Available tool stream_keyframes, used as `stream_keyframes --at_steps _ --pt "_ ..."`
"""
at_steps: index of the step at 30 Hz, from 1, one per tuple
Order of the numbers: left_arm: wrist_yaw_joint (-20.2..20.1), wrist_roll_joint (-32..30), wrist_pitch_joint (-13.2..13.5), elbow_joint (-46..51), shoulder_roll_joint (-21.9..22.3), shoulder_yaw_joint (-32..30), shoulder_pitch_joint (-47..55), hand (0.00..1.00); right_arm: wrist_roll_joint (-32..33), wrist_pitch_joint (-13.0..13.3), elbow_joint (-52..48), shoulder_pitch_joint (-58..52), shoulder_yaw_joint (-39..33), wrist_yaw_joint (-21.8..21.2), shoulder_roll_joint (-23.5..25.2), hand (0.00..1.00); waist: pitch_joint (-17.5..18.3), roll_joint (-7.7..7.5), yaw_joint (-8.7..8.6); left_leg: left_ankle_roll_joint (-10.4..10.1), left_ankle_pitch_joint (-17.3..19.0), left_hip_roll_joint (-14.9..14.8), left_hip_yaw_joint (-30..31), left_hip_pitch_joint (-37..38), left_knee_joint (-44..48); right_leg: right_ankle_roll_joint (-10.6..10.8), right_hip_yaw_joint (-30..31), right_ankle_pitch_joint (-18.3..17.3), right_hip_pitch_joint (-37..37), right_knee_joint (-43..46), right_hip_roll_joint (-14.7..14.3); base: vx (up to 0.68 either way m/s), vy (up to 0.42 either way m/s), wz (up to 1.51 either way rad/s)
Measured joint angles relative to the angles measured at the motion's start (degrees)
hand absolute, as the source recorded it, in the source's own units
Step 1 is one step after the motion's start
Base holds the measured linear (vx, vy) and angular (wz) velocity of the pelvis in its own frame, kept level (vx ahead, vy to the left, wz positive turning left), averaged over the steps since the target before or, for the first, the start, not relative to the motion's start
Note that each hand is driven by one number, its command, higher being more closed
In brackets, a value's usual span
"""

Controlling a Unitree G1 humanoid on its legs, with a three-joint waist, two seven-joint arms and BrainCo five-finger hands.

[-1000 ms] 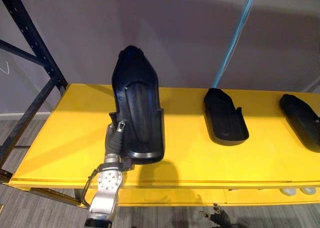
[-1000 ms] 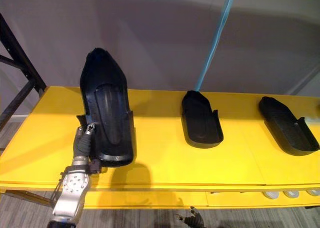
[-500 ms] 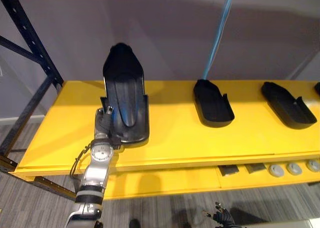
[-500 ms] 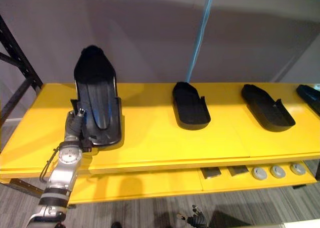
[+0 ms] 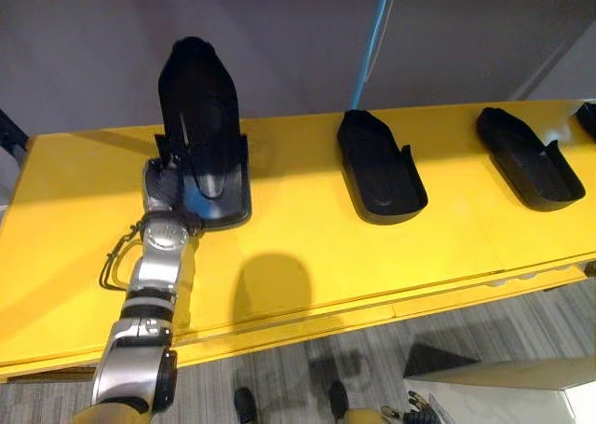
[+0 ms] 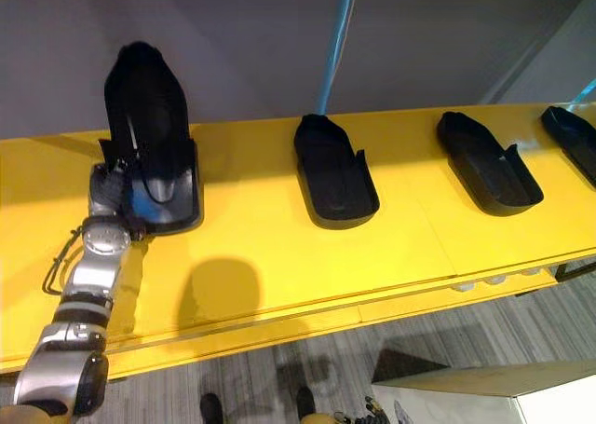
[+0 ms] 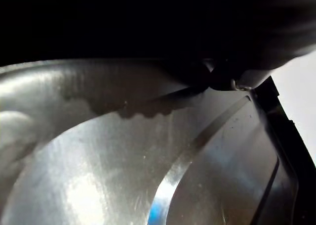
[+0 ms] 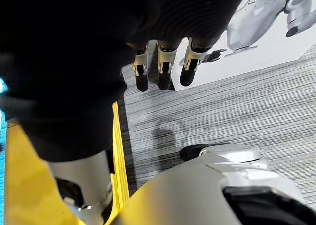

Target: Walk over and take plastic housings, then place them on the shelf

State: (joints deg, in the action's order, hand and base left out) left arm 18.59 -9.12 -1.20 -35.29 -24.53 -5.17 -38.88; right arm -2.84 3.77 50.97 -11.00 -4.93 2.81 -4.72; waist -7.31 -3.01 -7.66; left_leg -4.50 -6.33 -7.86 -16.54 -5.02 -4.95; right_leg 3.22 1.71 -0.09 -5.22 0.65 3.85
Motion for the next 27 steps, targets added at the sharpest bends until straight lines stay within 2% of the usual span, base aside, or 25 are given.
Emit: stream_keyframes --at_steps 5,10,15,21,27 --pt "0.0 0.0 0.5 -1.1 0.0 0.1 -2.6 0.00 0.0 0.5 -0.5 0.4 0.5 0.3 0.0 0.00 -0.5 -0.07 -1.17 0.0 0.1 0.0 -0.8 -1.6 0.1 -0.2 0.3 0.3 -2.4 0.9 0.1 0.00 -0.009 -0.09" --pt "0.0 1.1 0.6 -1.3 0.7 -0.1 -2.8 0.00 0.0 0.8 -0.5 0.3 0.5 0.6 0.0 0.00 -0.6 -0.07 -1.00 0.0 0.3 0.1 -0.7 -1.3 0.8 -0.4 -0.2 0.4 -1.8 1.0 0.3 -0.05 -0.003 0.01" --pt "0.0 1.0 -0.7 -1.3 2.6 -0.1 0.7 0.00 0.0 0.8 -1.0 0.4 0.5 0.6 -0.2 0.00 -1.9 0.36 -0.55 0.4 -0.5 0.6 -0.4 0.3 0.0 -0.1 -0.9 0.0 -0.5 1.1 0.6 -0.10 0.007 0.01" --pt "0.0 0.9 -0.9 -1.3 2.7 -0.2 1.4 0.00 0.0 0.8 -0.8 0.4 0.6 0.6 -0.2 0.00 -2.0 0.31 -0.09 0.9 -1.0 1.1 0.9 0.8 0.0 0.0 -2.2 0.0 0.5 1.4 1.1 -0.05 0.028 0.10" --pt "0.0 0.9 -1.8 -1.1 2.7 -2.5 2.7 0.00 -1.0 0.7 -0.6 0.4 1.1 0.6 -0.5 0.00 -2.2 0.11 1.84 0.8 -0.9 1.2 1.7 2.4 0.0 0.1 -2.8 -0.1 3.0 0.7 1.1 0.00 0.018 0.08"
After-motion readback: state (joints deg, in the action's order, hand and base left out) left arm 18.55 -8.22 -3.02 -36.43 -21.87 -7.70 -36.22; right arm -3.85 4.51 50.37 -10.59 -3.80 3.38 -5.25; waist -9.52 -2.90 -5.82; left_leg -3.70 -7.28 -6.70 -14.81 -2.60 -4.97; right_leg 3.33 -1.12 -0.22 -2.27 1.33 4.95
